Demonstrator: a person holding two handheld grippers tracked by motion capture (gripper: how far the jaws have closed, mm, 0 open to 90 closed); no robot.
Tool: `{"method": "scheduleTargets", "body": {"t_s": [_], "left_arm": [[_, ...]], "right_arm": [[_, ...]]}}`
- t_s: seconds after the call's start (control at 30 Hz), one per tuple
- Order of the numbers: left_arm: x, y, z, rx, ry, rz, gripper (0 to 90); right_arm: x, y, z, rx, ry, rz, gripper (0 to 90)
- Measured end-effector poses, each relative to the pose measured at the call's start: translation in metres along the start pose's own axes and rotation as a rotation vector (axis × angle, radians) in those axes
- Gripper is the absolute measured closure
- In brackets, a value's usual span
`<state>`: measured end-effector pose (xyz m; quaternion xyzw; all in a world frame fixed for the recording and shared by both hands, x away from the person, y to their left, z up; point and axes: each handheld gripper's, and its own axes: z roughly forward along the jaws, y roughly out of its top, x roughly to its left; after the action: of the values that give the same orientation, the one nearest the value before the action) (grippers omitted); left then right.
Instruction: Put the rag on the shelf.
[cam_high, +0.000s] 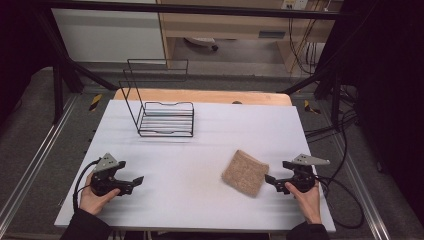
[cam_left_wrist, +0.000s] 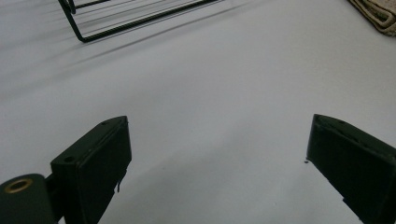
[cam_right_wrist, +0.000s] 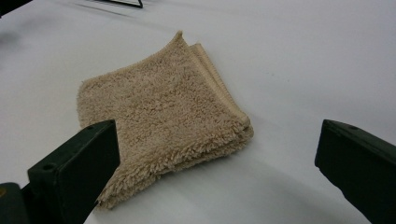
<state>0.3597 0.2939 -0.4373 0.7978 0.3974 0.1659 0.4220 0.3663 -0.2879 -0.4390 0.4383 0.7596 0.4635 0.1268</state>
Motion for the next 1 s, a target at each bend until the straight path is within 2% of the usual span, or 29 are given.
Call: {"method": "scheduleTargets", "body": {"t_s": [0.37,0.73,1.0], "left_arm": [[0.001,0.0,0.001,0.005,-0.001,0.011,6.8],[-0.002,0.001,0.003,0.007,-0.006,0.009,6.9],[-0.002,0.002,0.003,0.008,-0.005,0.005,6.9]], "right_arm": [[0.002,0.001,-0.001,0.007,-0.012,-0.015,0.6],[0.022,0.009,0.009,0.027,-0.004,-0.077,1.6],[0.039,0.014,0.02,0.047,-0.005,-0.088,5.2]]}}
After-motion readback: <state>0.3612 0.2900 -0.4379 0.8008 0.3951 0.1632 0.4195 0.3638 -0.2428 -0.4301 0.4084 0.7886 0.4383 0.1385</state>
